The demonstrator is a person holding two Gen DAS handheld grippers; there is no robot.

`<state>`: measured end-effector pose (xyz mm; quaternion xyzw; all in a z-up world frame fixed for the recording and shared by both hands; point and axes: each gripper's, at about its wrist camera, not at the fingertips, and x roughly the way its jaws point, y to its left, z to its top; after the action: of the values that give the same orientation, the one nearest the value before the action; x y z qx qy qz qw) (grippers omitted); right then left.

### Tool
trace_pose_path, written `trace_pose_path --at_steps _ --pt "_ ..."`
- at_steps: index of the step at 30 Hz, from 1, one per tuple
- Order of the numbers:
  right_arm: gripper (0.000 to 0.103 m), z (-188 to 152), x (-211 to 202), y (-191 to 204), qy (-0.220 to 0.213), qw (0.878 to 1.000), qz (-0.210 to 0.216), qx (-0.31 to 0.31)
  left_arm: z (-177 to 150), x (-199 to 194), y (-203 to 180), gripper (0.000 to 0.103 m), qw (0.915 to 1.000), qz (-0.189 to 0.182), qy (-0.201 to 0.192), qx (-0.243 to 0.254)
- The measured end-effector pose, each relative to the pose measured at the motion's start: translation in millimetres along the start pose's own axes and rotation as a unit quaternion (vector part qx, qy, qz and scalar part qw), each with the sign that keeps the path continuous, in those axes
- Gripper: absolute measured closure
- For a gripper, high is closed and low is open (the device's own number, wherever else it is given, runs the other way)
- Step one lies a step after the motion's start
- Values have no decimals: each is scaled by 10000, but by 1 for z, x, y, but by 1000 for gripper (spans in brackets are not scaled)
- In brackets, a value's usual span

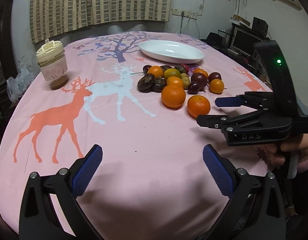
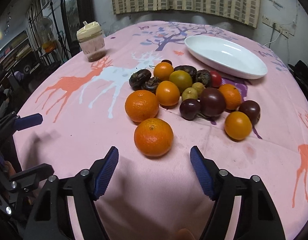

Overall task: Organize fruits
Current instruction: 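Grasp a large orange with the right tool while the left tool grasps another orange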

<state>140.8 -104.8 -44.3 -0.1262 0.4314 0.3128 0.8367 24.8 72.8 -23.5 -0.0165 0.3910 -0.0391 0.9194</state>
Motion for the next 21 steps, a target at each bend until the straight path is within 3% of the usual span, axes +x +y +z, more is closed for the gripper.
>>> trace_pose_path --at_steps 4,8,13,20,21 --pt "39 5 13 0 153 9998 15 -132 13 13 3 4 9998 -33 98 167" --pt "60 7 17 -1 132 9991 77 -384 36 30 3 5 9992 -89 139 357" --pt "60 3 -5 -28 -117 9986 501 104 62 61 -5 29 9972 -398 327 542" --pt "60 -3 -25 -69 -372 9951 602 690 82 102 -25 29 9930 -711 557 756" --pt "60 -4 -26 -73 -391 9947 612 725 83 106 -27 36 9925 -713 586 795"
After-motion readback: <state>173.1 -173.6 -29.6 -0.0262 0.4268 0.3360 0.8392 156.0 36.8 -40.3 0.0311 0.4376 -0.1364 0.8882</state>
